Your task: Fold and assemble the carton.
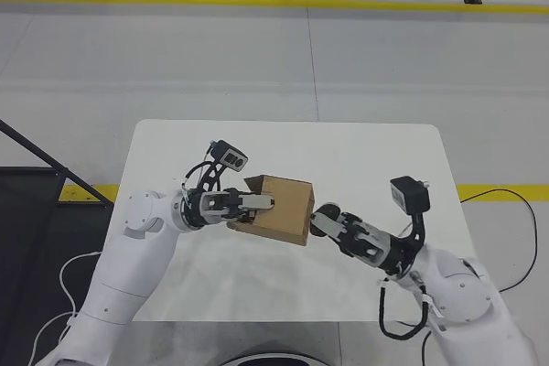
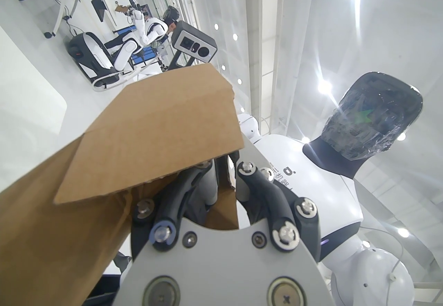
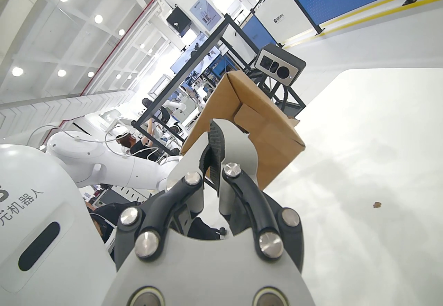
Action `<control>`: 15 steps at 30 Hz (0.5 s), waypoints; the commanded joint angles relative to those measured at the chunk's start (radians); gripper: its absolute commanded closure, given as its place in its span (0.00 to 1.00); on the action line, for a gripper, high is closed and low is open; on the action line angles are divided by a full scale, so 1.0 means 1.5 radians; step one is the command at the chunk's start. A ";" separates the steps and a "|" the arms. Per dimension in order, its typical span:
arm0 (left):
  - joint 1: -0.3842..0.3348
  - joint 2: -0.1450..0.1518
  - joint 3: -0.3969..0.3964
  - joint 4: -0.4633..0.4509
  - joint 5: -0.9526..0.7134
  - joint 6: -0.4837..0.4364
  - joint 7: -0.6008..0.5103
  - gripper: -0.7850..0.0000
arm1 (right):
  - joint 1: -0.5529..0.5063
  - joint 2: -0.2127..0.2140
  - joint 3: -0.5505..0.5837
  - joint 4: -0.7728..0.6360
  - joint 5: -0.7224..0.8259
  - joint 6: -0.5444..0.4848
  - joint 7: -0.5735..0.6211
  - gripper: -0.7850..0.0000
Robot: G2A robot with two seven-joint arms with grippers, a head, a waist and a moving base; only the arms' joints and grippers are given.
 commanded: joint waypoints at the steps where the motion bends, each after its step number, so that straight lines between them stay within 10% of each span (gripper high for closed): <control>1: 0.000 0.000 0.001 0.001 0.000 0.001 0.001 1.00 | -0.006 0.001 0.008 -0.001 0.006 -0.006 -0.001 1.00; 15: -0.008 0.006 -0.010 -0.008 0.038 0.017 0.008 1.00 | -0.047 0.005 0.048 0.009 0.043 -0.060 -0.002 1.00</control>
